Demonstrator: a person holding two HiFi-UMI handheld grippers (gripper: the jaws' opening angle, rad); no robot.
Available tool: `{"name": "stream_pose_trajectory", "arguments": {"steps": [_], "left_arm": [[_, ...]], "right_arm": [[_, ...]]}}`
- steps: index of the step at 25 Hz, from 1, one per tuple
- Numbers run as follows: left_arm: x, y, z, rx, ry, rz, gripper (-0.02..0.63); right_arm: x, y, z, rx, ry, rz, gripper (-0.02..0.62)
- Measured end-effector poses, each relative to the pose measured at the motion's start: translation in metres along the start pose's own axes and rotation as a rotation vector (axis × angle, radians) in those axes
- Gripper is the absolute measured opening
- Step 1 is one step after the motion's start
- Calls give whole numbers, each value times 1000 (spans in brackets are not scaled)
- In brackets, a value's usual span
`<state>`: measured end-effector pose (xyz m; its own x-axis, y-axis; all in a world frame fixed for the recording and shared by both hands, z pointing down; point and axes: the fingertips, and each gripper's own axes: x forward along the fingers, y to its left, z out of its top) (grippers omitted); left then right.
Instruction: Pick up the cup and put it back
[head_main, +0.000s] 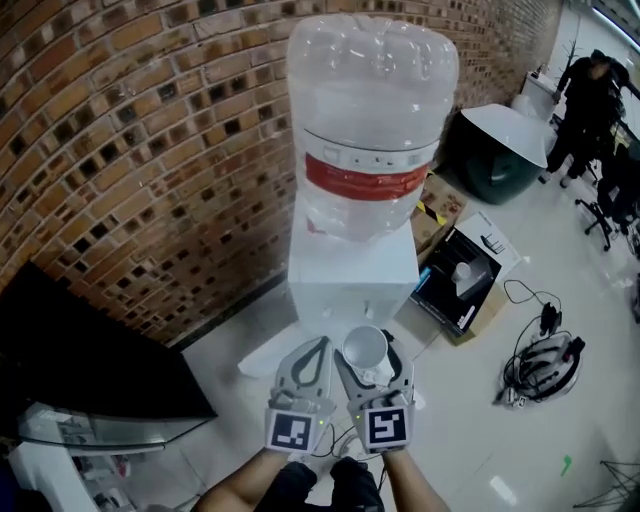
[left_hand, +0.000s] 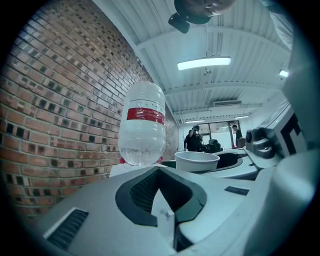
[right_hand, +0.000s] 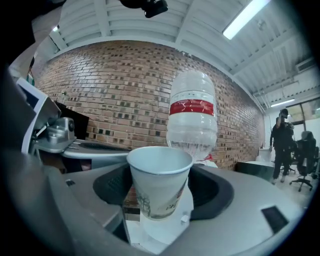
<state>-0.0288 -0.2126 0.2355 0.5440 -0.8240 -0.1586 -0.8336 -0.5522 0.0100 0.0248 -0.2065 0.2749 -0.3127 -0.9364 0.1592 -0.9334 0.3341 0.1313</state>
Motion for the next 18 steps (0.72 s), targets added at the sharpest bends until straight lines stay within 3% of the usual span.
{"name": "stream_pose_trajectory", "arguments": {"steps": [7, 18], "left_arm": [[9, -9, -101, -3, -2, 16, -5], [2, -1, -337, -18, 10, 41, -5]], "right_arm": [[28, -12, -101, -9, -4, 23, 350], [86, -1, -336, -3, 27, 33, 350]]}}
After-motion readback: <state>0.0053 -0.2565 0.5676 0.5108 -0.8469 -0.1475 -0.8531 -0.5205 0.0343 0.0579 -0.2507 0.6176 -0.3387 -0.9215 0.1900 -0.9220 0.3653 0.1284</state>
